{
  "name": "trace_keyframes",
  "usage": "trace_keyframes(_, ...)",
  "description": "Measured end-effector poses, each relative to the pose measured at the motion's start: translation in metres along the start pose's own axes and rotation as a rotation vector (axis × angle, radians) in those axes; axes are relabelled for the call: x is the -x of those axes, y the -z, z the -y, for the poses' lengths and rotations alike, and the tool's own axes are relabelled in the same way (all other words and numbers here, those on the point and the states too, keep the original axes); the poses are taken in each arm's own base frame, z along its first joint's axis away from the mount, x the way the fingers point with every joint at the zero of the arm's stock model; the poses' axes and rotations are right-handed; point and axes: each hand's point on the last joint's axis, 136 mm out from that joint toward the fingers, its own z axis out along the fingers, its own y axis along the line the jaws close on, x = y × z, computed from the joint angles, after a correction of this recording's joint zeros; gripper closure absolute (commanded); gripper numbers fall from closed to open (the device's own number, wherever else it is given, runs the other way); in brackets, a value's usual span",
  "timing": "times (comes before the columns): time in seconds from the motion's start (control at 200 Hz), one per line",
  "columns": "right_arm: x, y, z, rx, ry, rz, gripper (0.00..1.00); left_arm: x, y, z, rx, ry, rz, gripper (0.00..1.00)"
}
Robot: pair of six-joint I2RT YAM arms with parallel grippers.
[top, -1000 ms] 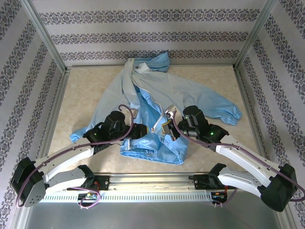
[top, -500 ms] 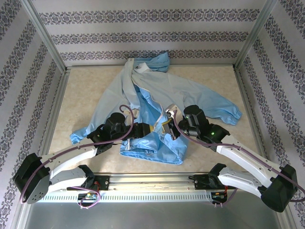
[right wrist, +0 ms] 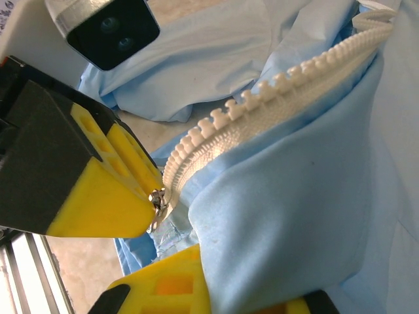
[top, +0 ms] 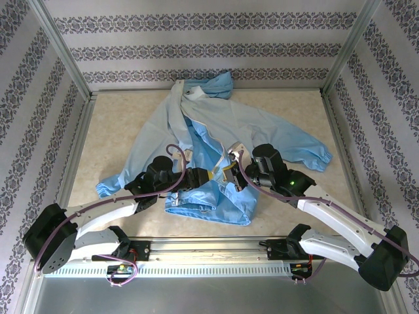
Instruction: Zip up the jacket
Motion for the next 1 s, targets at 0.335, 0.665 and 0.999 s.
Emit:
trace_keyframes(0.335,0.0042,0.0000,0.0012,-0.008,0.002,0.017,1.00,-0.0025,0.0004,-0.0017,-0.013,0.033,-0.001,0.70)
trace_keyframes(0.665,0.0061,0.0018,0.0024,-0.019,0.005,0.027,1.00,-0.0026,-0.0007,-0.0013,-0.028,0.060,0.001,0.89)
trace_keyframes(0.999,0.0057,0.0011,0.0028,-0.037,0.020,0.026,1.00,-0.0031,-0.0006,-0.0011,-0.029,0.070,-0.001,1.00)
